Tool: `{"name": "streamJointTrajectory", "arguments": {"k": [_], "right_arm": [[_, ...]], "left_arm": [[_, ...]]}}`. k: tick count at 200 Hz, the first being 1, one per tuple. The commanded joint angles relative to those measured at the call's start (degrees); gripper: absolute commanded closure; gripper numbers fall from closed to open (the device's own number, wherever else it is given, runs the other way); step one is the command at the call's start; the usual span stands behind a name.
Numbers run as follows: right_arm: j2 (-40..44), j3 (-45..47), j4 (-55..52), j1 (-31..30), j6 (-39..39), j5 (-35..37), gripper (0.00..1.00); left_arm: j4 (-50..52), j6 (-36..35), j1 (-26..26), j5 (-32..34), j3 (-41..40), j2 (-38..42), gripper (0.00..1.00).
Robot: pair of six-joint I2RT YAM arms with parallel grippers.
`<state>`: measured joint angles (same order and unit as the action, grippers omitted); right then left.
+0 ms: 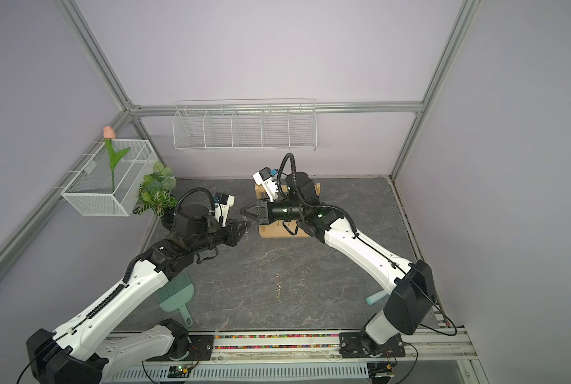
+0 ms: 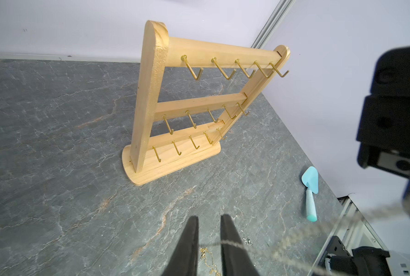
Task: Hang the necklace on the jewelry display stand
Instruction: Pick up the necklace from the center of the board.
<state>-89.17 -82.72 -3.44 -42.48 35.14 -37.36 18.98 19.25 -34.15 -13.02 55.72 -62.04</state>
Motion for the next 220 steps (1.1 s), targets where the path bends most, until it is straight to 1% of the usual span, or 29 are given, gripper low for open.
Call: {"name": "streamJointTrajectory", "arguments": {"k": [1, 19, 44, 73, 96, 135, 166, 220], "right_arm": [[-0.2, 0.3, 1.8, -0.2, 0.7, -1.2, 0.93], [-0.1, 0.7, 1.8, -0.2, 0.7, -1.0, 0.93], [0.0, 1.1, 1.8, -0.1, 0.5, -0.6, 0.94], [0.5, 2.3, 1.7, 0.3, 0.0, 0.8, 0.93], [1.2, 3.4, 0.3, 1.0, -2.4, 3.5, 0.93], [1.5, 4.8, -0.5, 2.3, -6.3, 8.3, 0.93], [1.9, 6.5, 3.0, 4.0, -6.4, 10.4, 0.93], [1.2, 5.0, 3.4, 6.4, -9.2, 14.3, 0.93]], "left_arm": [[-1.3, -0.4, -0.2, 0.8, -0.9, 0.0, 0.86], [-1.3, -0.5, -0.2, 0.8, -0.9, 0.0, 0.94], [-0.9, -0.6, -0.2, 1.6, -0.8, 0.2, 1.0], [-0.6, -0.6, -0.2, 5.0, -0.8, 1.0, 1.0], [0.9, -1.4, -0.2, 7.3, 1.8, -0.1, 1.0], [2.1, -2.9, -0.2, 6.6, 7.5, -3.9, 1.0], [3.8, -4.2, -0.2, 6.9, 12.8, -8.1, 1.0], [3.6, -5.2, -0.2, 6.3, 20.4, -15.4, 1.0]]}}
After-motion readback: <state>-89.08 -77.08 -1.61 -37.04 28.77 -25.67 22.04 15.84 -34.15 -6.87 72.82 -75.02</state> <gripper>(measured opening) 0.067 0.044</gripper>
